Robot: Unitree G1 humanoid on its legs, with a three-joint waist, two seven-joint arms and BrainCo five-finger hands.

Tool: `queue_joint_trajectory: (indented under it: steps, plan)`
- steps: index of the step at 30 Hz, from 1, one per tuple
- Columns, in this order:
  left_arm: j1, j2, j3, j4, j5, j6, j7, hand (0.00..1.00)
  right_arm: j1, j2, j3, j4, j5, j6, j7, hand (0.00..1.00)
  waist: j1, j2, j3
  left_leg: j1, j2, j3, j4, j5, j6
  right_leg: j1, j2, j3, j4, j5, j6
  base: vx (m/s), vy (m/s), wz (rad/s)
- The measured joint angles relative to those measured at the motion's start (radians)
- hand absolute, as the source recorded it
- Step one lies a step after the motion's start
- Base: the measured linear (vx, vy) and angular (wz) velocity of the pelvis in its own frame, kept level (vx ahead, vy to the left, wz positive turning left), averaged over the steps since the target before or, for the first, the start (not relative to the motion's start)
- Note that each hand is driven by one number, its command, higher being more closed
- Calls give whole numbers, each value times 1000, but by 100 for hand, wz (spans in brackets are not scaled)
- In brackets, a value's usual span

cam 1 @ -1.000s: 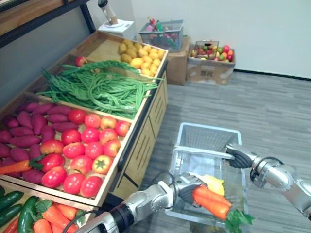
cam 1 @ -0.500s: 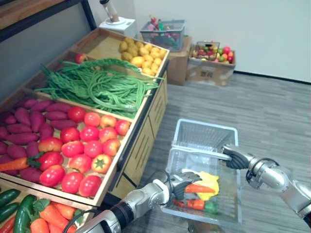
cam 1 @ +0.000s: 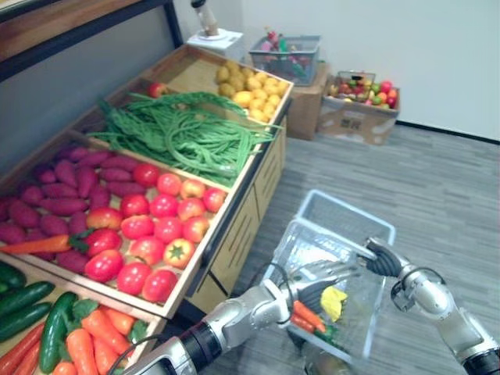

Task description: Pick vegetable in the basket

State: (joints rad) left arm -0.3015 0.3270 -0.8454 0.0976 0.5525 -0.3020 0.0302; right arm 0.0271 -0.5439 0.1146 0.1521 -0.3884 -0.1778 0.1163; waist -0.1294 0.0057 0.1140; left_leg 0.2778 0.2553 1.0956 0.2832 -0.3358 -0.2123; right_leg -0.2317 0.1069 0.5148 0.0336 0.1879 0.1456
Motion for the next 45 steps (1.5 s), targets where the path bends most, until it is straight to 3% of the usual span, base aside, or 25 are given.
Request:
queue_joint_trajectory:
  steps: [4, 6, 8, 12, 15, 19, 21, 25, 26, 27, 28, 31, 35, 40, 43, 45]
  plan:
    - [88, -5, 54, -169, -147, -1, -6, 0, 29, 126, -118, 161, -19, 49, -51, 100, 26, -3, 1, -32, -1, -85, -2, 9, 14, 13, -40, -70, -3, -4, -5, -52, -39, 58]
    - [140, 16, 82, -242, -234, -2, -10, 0, 43, 186, -189, 268, -30, 82, -93, 100, 52, -4, 0, -70, -4, -157, -2, 17, 27, 16, -75, -127, -11, -6, -8, -66, -54, 81]
    - [203, 39, 128, -307, -278, -2, -8, 0, 44, 224, -270, 384, -37, 104, -131, 100, 61, -5, -1, -106, -4, -246, -2, 29, 42, 42, -113, -208, -33, -9, -12, -73, -71, 121]
    - [303, 92, 253, -370, -314, -2, 3, 0, 56, 259, -405, 547, -23, 126, -190, 100, 104, -11, -21, -174, -13, -389, -7, 51, 60, 65, -161, -324, -55, -15, -21, -42, -35, 105]
    - [389, 104, 360, -370, -311, 0, 12, 0, 64, 281, -504, 703, -4, 125, -231, 100, 106, -30, -45, -221, -47, -516, -54, 94, 76, 96, -208, -436, -82, -19, -22, -3, -10, 114]
    - [502, 37, 566, -369, -313, 1, 55, 0, 74, 335, -604, 868, 67, 125, -271, 100, 109, -50, -59, -276, -90, -678, -108, 148, 97, 131, -255, -586, -96, -37, -19, 5, -17, 123]
    - [540, -33, 677, -362, -314, 1, 114, 0, 77, 348, -634, 913, 112, 126, -293, 100, 130, -45, -63, -284, -113, -733, -140, 174, 107, 149, -276, -643, -101, -43, -16, 8, 3, 94]
    - [571, -206, 963, -209, -312, 10, 248, 0, 100, 352, -660, 959, 166, 120, -338, 100, 159, -33, -110, -332, -161, -882, -196, 231, 121, 173, -314, -790, -100, -68, -17, 12, 17, 100]
    - [566, -225, 1011, -171, -311, 22, 272, 0, 100, 358, -663, 963, 175, 120, -348, 100, 159, -25, -117, -331, -163, -900, -202, 238, 121, 180, -315, -809, -99, -72, -20, 49, -6, 90]
    - [562, -251, 1086, -107, -307, 52, 334, 0, 98, 373, -667, 963, 200, 120, -360, 100, 167, -40, -112, -327, -165, -929, -217, 254, 121, 194, -314, -839, -98, -78, -23, 56, -28, 74]
    - [566, -262, 1145, -56, -307, 81, 395, 0, 93, 391, -667, 963, 220, 117, -369, 100, 174, -33, -118, -324, -164, -946, -228, 265, 118, 207, -311, -858, -97, -83, -30, 29, -36, 61]
    - [576, -268, 1203, 36, -301, 112, 476, 0, 85, 429, -665, 961, 245, 107, -377, 100, 190, -46, -116, -310, -160, -963, -258, 286, 114, 216, -307, -875, -93, -88, -37, -16, -29, 23]
    - [576, -288, 1271, 221, -252, 149, 594, 0, 87, 473, -646, 949, 251, 101, -397, 100, 186, -70, -132, -291, -157, -951, -304, 297, 115, 220, -305, -879, -93, -102, -44, -60, -18, -6]
    - [565, -330, 1453, 540, -270, 212, 635, 0, 105, 498, -650, 943, 252, 101, -418, 100, 170, -73, -158, -271, -156, -932, -339, 300, 112, 218, -299, -865, -110, -107, -37, 4, -6, -11]
    - [573, -339, 1552, 787, -331, 228, 620, 0, 98, 503, -679, 960, 252, 102, -428, 100, 161, -72, -161, -252, -157, -914, -368, 307, 104, 216, -293, -846, -126, -103, -36, 82, 3, -17]
    - [572, -339, 1572, 862, -354, 240, 592, 0, 97, 503, -697, 966, 251, 105, -428, 100, 159, -71, -161, -248, -159, -913, -369, 311, 105, 216, -292, -840, -134, -98, -31, 109, 8, -7]
